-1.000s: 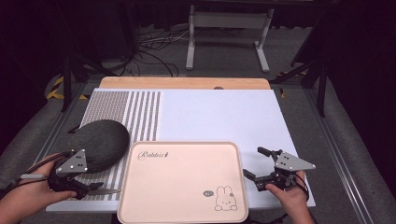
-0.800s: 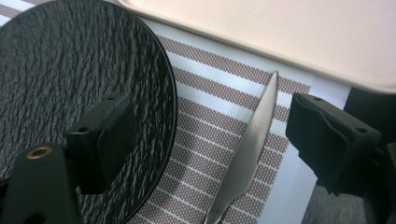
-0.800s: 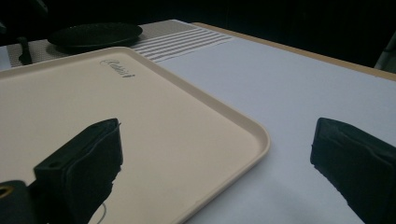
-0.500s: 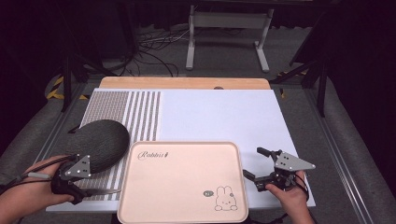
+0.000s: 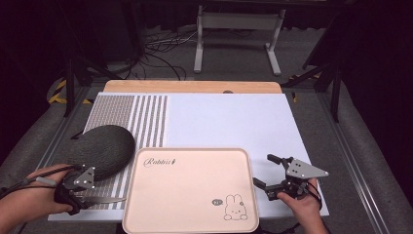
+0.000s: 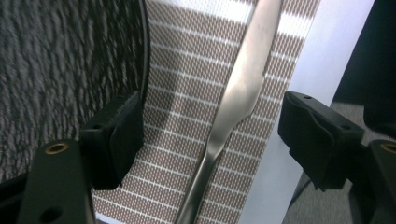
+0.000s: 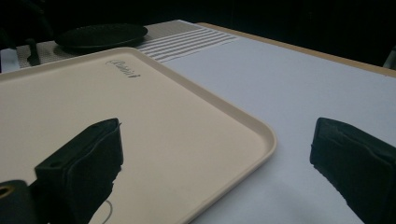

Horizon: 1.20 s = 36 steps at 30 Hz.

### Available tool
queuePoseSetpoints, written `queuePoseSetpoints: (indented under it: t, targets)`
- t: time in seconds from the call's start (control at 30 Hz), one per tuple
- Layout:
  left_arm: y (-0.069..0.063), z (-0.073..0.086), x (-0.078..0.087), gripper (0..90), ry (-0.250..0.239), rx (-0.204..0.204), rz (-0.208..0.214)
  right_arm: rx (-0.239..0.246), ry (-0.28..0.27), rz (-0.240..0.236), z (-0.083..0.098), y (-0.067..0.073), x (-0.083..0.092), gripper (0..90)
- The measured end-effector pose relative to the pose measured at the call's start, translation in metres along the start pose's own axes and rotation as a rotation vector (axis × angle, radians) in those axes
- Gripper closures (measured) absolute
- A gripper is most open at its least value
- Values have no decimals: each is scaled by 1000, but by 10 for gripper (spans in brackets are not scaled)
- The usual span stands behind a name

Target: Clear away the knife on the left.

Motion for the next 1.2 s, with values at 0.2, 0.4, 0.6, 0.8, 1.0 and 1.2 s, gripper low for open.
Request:
queuePoseSetpoints:
  t: [0.2, 0.4, 0.6, 0.8, 1.0, 1.2]
  targets:
    - [0, 10, -6, 299, 84, -40, 23, 2, 2, -2, 0, 0, 0, 33]
    - [3, 17, -8, 408, 133, -76, 33, 3, 4, -7, 1, 1, -1, 33]
    - [7, 23, -7, 578, 212, -130, 32, 5, 5, -10, 1, 1, -1, 33]
    - [8, 25, -7, 722, 252, -169, 32, 7, 5, -13, 1, 1, -1, 33]
    - [9, 27, -11, 761, 258, -196, 41, 7, 5, -14, 1, 1, -1, 33]
    - [8, 27, -12, 799, 258, -223, 44, 8, 8, -17, 2, 2, -2, 33]
Point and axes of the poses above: each handheld gripper's, and its own axes: x roughly backward along the jaws, z roughly out of its underside, y roughly to its left, the point moved 7 cm from there along -x, roughly forward along the jaws, and after that the axes turned 2 degrees about y, right-handed, at the moved point
